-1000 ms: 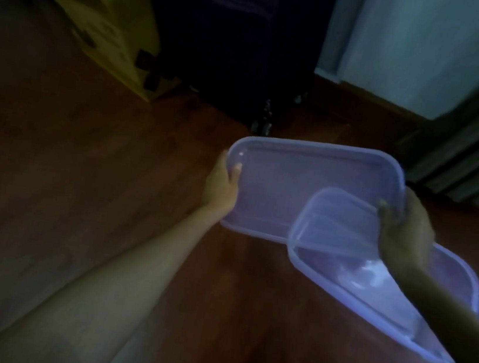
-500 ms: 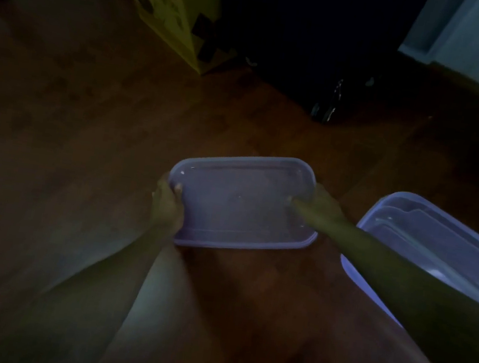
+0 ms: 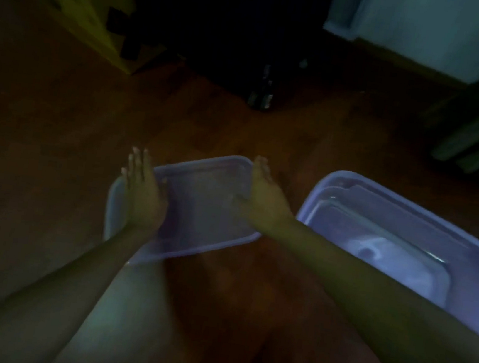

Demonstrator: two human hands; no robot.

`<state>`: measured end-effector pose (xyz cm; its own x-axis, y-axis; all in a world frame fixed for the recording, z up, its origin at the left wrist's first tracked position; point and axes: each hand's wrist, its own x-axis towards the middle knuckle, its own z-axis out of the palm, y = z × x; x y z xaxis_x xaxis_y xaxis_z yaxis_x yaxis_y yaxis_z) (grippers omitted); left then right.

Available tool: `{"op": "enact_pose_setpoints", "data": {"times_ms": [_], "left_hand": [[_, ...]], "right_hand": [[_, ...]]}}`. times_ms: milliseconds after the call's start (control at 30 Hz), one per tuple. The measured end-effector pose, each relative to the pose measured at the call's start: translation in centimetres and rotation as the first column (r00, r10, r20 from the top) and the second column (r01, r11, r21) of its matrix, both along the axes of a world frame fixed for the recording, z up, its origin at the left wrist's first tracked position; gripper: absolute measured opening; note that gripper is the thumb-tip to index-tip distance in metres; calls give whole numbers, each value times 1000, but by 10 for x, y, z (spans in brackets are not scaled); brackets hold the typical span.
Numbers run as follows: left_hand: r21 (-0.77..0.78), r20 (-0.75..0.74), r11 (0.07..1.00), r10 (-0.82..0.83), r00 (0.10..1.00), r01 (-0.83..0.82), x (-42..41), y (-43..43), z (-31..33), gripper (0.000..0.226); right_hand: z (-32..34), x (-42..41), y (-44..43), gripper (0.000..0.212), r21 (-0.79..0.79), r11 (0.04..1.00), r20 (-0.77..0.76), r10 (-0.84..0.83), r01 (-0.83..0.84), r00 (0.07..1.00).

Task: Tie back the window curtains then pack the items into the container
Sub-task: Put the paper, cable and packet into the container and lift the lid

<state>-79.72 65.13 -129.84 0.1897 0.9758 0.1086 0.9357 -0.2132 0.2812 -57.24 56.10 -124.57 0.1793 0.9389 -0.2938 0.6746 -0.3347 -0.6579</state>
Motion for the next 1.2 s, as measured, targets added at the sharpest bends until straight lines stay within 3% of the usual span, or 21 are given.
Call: {"op": "enact_pose_setpoints", "data": {"times_ms": [133,267,400,533,633,800,933,1000,1100,1200], "left_hand": [[66,114,898,-440,891,435,125,19,62,65],[135,147,641,-767,625,756,275,-20,116,61],[91,314,468,-851,421,879,389,-122,118,55],[-28,453,190,-873,183,981,434,-260,94,53],[-172,543,58,-827,144,983,436,-343,73,56],[-435,513,15,-818,261,901,428,-402,47,57],[-529,517,7,-790,329,849,423,-405,40,43],[-523,538,19,-767,348,852,420,-402,48,40],[-383,611,105,-716,337,918,419,-389,72,39],[-175,686,229,-669,286,957,420,-359,94,36]], "right_hand": [[65,47,-33,78,309,945,-43,-99,107,994],[85,137,-131,61,377,824,-51,-437,423,898],[69,198,-256,50,392,593,17,-769,703,639],[48,215,-373,45,398,398,150,-917,827,369],[32,206,-436,49,296,265,221,-954,918,204],[7,180,-476,74,12,30,88,-996,999,29],[-3,172,-473,56,-174,-105,-84,-989,979,-121],[0,174,-465,47,-136,-113,-88,-988,984,-126],[21,187,-445,37,19,-125,-126,-985,992,-122],[48,202,-415,35,158,-53,-215,-976,986,-18]]}}
